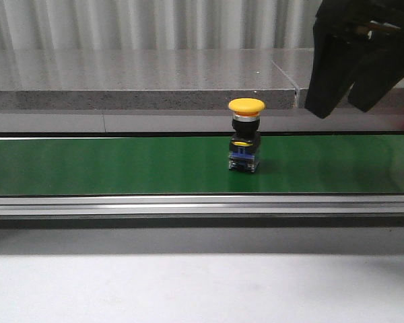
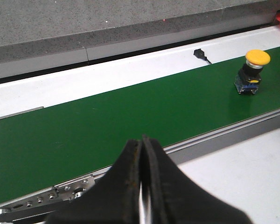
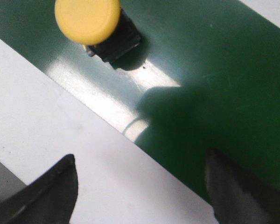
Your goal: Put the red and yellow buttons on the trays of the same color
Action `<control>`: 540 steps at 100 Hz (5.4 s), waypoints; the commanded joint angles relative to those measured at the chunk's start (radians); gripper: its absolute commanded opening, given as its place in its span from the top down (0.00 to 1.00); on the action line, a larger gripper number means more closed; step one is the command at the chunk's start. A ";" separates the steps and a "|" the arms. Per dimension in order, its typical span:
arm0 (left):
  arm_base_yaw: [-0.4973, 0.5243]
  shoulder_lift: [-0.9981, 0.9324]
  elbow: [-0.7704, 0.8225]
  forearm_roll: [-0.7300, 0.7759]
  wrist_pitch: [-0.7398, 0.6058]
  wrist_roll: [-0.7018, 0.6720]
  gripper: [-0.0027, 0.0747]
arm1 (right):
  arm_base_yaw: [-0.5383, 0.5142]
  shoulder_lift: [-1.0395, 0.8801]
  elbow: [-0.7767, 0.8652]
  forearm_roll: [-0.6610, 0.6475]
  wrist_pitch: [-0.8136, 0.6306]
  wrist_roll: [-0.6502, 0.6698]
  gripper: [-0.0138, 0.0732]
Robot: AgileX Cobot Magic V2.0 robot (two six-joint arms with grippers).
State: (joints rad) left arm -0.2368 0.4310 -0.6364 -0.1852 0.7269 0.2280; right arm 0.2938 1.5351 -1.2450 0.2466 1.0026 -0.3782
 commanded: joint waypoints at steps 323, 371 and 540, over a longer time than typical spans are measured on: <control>-0.008 0.005 -0.024 -0.022 -0.067 -0.001 0.99 | -0.898 0.003 0.359 0.135 -0.568 0.320 0.63; -0.008 0.005 -0.024 -0.022 -0.067 -0.001 0.99 | -0.898 -0.067 0.359 0.134 -0.578 0.289 0.16; -0.008 0.005 -0.024 -0.024 -0.092 -0.001 0.99 | -0.169 -1.065 0.648 -0.041 -0.476 0.122 0.91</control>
State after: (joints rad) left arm -0.2368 0.4310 -0.6364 -0.1859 0.7246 0.2287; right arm 0.1261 0.4975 -0.5846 0.2005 0.5854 -0.2473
